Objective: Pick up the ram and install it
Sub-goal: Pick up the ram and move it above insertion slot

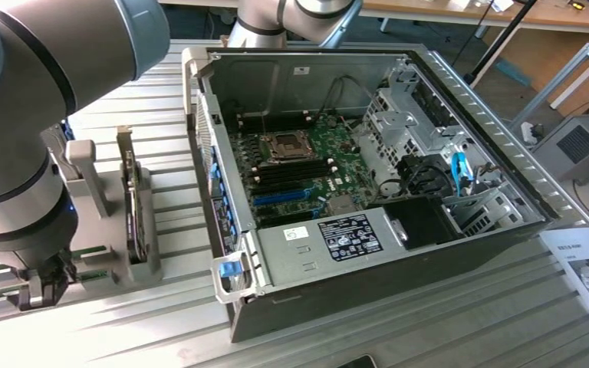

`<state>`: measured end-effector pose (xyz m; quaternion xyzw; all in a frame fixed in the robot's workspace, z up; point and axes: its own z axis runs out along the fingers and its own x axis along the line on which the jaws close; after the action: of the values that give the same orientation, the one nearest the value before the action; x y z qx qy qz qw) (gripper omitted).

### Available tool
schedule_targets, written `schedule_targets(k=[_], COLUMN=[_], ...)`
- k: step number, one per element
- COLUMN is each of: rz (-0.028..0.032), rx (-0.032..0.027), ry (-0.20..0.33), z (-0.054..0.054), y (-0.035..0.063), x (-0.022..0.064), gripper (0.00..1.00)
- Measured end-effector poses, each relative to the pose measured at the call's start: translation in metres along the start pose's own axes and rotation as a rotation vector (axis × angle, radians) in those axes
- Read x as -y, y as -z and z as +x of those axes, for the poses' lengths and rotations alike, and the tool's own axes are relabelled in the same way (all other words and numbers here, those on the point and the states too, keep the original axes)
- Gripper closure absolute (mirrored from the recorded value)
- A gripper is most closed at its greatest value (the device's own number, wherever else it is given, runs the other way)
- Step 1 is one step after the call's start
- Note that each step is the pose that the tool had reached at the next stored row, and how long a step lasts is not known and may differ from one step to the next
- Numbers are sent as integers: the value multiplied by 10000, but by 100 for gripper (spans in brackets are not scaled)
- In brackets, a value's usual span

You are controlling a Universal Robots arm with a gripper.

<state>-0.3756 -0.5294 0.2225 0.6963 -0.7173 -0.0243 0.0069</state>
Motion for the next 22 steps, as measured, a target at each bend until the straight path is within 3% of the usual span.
schedule_targets(k=[22], rz=[1], rx=[1], ry=[0], z=[-9], y=[345], x=[-16], gripper=[88])
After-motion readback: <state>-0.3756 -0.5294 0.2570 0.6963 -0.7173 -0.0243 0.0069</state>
